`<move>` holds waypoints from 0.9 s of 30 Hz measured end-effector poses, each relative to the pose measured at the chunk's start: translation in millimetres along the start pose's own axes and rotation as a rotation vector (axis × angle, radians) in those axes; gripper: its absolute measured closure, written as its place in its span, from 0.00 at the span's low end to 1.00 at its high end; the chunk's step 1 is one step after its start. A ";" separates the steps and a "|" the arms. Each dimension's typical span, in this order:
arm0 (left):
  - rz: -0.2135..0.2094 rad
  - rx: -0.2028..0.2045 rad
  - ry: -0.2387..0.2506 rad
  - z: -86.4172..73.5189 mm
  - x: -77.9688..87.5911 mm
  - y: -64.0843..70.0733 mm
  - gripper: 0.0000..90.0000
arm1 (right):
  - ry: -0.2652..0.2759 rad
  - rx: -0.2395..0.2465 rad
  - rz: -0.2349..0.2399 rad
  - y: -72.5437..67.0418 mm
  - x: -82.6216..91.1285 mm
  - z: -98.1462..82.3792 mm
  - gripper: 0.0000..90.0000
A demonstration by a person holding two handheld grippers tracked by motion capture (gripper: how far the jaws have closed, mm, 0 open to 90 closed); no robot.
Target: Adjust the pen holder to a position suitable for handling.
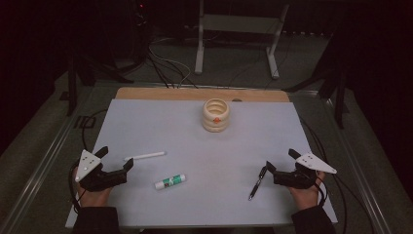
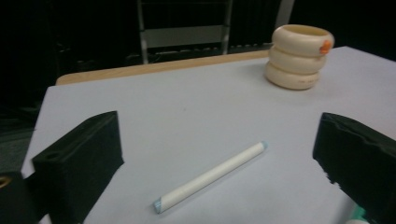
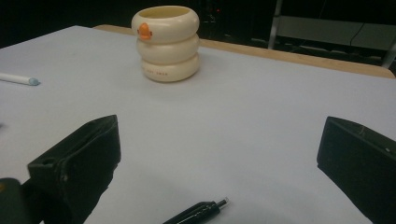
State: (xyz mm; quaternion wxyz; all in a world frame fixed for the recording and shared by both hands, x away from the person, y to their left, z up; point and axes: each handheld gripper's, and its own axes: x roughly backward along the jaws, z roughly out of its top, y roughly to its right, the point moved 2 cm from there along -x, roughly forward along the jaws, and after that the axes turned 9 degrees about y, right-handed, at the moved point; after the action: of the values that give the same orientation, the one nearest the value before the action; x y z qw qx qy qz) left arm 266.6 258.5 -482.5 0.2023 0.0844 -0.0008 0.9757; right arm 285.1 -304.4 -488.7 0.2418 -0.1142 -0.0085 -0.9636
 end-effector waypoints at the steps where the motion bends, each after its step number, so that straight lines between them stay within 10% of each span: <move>1: 0.005 -0.003 -0.001 0.1 0.2 0.3 0.01 | 0.000 0.000 0.000 0.0 0.0 0.0 0.00; 27: 0.021 -0.025 0.013 -1.5 1.2 5.3 0.00 | 0.061 -0.068 0.037 1.5 -0.7 26.5 0.00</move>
State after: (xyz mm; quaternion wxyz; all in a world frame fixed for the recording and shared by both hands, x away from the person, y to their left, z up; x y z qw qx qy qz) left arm 263.2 254.1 -483.6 0.1929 0.0754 -0.0124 0.9782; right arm 292.1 -303.5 -463.1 0.2556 -0.0933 0.0337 -0.9617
